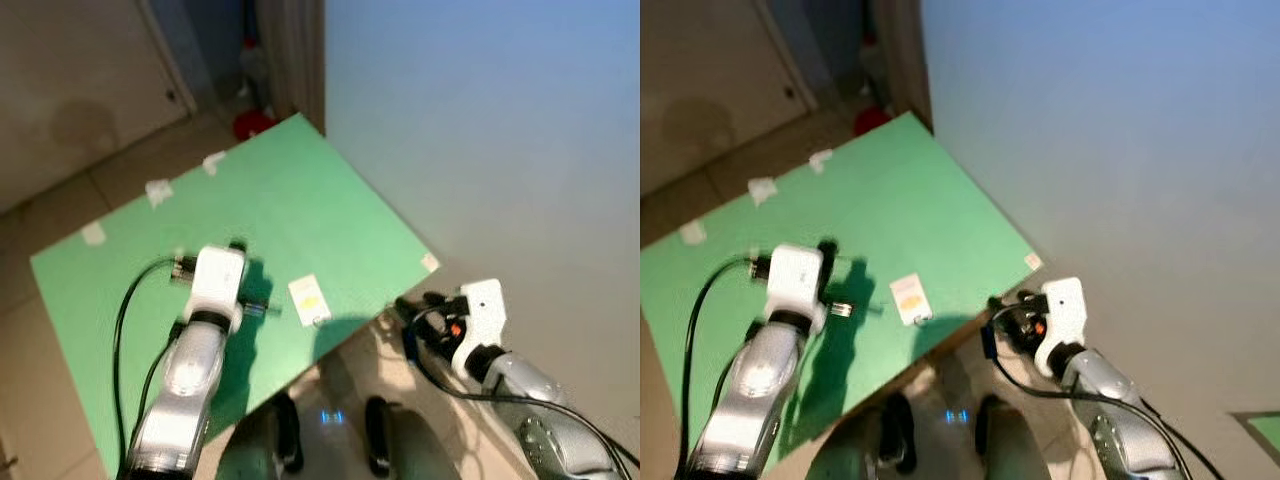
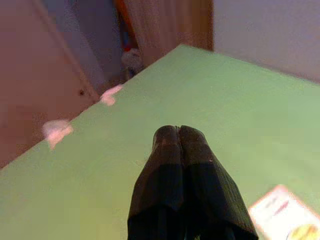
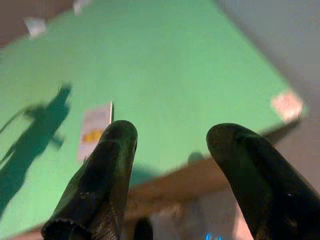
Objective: Hang keys on a hook
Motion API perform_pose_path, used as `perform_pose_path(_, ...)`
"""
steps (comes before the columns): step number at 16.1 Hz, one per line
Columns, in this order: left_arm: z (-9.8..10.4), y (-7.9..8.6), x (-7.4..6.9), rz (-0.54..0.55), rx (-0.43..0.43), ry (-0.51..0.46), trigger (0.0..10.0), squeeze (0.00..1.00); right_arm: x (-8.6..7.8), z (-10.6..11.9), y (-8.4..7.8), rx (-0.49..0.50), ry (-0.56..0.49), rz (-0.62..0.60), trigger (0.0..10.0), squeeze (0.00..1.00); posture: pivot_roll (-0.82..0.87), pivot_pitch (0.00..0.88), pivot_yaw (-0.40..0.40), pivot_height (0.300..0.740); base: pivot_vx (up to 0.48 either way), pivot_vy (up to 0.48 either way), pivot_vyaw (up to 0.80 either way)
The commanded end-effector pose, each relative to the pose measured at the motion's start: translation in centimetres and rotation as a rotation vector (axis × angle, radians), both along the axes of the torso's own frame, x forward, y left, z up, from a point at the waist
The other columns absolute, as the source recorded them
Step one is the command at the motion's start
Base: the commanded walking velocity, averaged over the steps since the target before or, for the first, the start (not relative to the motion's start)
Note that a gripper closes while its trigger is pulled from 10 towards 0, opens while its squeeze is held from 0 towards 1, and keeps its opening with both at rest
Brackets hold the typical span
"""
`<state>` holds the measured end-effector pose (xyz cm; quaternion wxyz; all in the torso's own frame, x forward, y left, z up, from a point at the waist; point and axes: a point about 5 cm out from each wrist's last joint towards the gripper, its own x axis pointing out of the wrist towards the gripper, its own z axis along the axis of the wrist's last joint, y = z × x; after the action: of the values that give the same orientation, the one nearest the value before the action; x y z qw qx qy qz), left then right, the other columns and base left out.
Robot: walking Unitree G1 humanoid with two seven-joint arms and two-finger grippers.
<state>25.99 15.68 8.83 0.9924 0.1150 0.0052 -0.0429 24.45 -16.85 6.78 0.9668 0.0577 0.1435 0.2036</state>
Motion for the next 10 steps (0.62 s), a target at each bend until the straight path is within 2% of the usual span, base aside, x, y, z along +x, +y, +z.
perform_pose_path(1,0.0,0.2,-0.8,-0.018,0.013,-0.009,0.0,0.0,0.0,-0.2,0.0,0.018,-0.023,-0.018,10.0,0.0,-0.2,0.148,0.067,0.74,0.0,0.0,0.0)
perform_pose_path(2,-0.1,0.1,-1.1,-0.035,0.022,-0.013,0.0,0.0,0.3,-0.2,0.1,0.038,-0.045,-0.024,10.0,0.0,-0.19,0.137,0.074,0.74,0.0,0.0,0.0)
perform_pose_path(3,0.1,-0.4,-1.5,-0.066,0.01,-0.044,0.0,0.0,1.1,1.4,0.8,0.052,-0.134,-0.069,10.0,0.0,-0.19,0.093,0.088,0.74,0.0,0.0,0.0)
perform_pose_path(4,0.7,-0.9,-1.5,-0.1,0.015,-0.085,0.0,0.0,1.8,2.5,1.3,0.076,-0.202,-0.116,10.0,0.0,-0.19,0.067,0.094,0.74,0.0,0.0,0.0)
perform_pose_path(6,1.7,-1.8,-0.7,-0.153,0.027,-0.129,0.0,0.0,2.6,3.0,1.9,0.115,-0.259,-0.182,10.0,0.0,-0.18,0.036,0.104,0.74,0.0,0.0,0.0)
perform_pose_path(8,1.9,-2.1,-0.1,-0.185,0.035,-0.133,0.0,0.0,3.3,3.3,1.7,0.157,-0.301,-0.283,10.0,0.0,-0.17,0.013,0.112,0.74,0.0,0.0,0.0)
perform_pose_path(10,1.9,-1.4,-0.5,-0.177,0.058,-0.153,0.0,0.0,3.4,3.6,0.7,0.19,-0.334,-0.383,10.0,0.0,-0.17,0.007,0.119,0.74,0.0,0.0,0.0)
